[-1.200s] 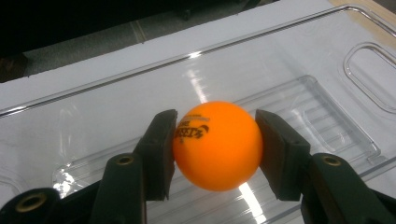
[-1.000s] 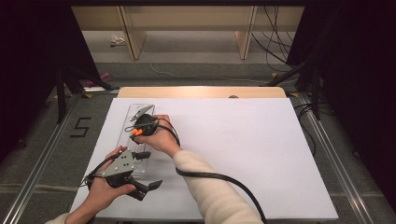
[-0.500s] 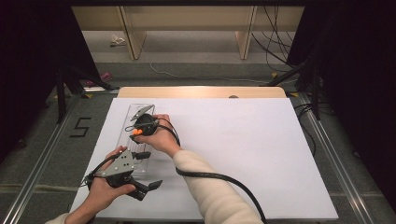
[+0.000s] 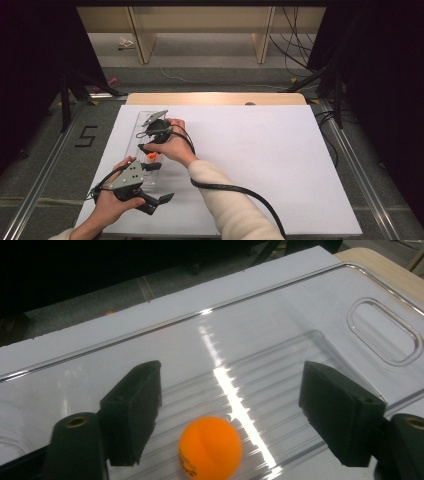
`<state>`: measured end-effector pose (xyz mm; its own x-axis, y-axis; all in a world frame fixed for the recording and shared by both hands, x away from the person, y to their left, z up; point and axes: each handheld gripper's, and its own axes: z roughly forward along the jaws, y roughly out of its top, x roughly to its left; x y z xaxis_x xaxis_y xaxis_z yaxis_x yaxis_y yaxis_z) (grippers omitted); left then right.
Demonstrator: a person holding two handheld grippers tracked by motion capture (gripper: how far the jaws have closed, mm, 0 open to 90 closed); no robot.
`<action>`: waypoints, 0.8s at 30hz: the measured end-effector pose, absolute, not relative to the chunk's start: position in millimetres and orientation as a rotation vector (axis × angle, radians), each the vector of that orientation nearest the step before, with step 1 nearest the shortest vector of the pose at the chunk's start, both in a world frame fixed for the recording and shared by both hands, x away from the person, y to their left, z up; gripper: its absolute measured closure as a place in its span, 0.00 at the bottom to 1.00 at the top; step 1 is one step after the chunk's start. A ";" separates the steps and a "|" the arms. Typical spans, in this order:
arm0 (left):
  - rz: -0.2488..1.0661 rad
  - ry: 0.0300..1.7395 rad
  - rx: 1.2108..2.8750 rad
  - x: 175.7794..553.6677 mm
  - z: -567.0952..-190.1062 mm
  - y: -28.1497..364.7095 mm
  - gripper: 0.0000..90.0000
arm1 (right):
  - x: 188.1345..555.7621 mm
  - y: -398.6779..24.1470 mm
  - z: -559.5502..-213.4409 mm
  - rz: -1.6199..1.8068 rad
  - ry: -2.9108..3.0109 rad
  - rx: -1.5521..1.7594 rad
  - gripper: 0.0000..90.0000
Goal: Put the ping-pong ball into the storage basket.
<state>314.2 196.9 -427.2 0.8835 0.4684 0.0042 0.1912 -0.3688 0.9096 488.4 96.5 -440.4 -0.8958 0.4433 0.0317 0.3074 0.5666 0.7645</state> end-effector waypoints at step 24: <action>0.318 0.489 1.956 314.7 -427.4 197.3 0.02 | 486.7 39.8 -419.3 1.298 2.542 0.698 0.18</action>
<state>314.7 197.3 -427.4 0.8814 0.4723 0.0032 0.1947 -0.3694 0.9086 486.7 39.8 -419.3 -0.8678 0.4958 0.0334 0.3177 0.5018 0.8045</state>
